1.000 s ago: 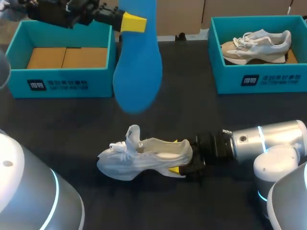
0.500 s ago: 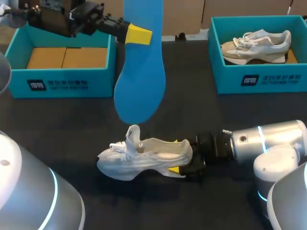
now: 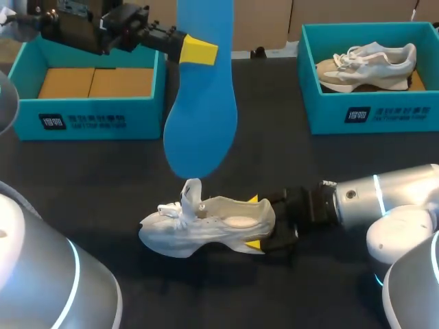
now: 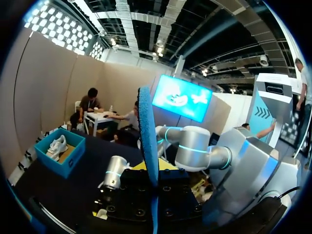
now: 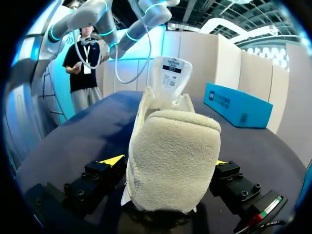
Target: Take the shoe out of the shoebox, open the shoe tongue, remove and reinsert the insole, then place the shoe into the shoebox
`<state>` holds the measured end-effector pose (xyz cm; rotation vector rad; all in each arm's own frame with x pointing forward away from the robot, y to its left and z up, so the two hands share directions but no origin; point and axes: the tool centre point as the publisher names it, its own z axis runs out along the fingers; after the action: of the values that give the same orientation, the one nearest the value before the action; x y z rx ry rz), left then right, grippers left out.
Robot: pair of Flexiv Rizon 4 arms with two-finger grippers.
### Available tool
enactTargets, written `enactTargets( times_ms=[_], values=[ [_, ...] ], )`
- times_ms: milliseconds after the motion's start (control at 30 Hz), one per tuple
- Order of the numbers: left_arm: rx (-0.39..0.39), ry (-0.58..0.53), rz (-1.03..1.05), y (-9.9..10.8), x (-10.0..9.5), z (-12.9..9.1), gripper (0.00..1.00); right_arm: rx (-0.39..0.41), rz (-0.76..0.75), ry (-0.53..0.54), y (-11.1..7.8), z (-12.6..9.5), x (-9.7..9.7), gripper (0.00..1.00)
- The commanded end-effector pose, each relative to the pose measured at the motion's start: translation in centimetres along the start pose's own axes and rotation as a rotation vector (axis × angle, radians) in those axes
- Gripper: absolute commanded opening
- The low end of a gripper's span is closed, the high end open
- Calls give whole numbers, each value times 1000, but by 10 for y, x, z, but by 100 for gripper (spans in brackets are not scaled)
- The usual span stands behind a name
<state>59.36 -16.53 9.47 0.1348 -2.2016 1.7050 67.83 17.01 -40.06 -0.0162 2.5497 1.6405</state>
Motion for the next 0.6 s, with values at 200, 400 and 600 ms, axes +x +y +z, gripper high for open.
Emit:
enactTargets(
  times_ms=[200, 400, 600],
  values=[
    [-4, 1, 0, -1, -1, 1, 0, 311, 17, 58, 11, -32, -6, 100],
    [-4, 1, 0, -1, -1, 1, 0, 611, 95, 55, 28, -49, -19, 100],
    [-4, 1, 0, -1, -1, 1, 0, 748, 98, 39, 40, -52, -20, 100]
  ],
)
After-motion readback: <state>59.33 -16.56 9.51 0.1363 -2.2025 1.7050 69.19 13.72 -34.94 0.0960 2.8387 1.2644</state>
